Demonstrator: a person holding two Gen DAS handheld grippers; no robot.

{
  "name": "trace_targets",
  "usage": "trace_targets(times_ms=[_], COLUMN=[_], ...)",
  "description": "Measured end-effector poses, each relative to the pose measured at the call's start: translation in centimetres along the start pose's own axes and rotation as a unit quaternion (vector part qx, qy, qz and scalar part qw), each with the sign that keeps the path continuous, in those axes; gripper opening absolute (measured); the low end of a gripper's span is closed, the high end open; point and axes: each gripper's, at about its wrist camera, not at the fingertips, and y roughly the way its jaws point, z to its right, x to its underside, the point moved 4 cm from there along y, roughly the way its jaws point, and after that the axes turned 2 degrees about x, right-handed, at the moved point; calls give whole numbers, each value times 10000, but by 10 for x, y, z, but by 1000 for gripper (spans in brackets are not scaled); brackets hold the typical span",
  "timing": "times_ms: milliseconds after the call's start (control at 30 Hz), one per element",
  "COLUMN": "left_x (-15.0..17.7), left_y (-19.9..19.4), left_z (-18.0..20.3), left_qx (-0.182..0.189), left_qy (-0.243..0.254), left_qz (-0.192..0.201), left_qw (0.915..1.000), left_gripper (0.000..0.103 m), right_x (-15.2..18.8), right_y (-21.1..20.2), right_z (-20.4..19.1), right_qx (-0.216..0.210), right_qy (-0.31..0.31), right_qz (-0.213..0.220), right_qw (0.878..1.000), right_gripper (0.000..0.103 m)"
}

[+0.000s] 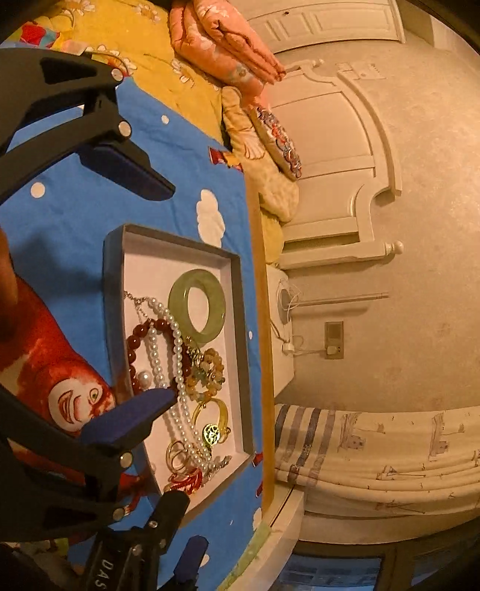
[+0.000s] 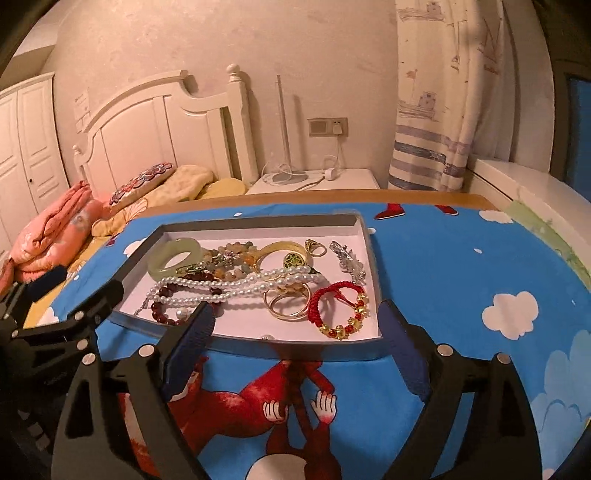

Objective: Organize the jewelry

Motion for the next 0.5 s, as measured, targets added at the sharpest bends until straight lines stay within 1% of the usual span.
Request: trace_targets(times_ms=[500], left_x=[4], left_y=[3], left_z=[2], left_qx=[103], left_qy=[-43], left_qz=[-82], left_qw=[9999], left_gripper=[101], right_x=[0], right_y=[-5], right_z=[-8], right_qx=[175], right_qy=[-229], right_qz=[123], right_qw=[9995], right_gripper=[86])
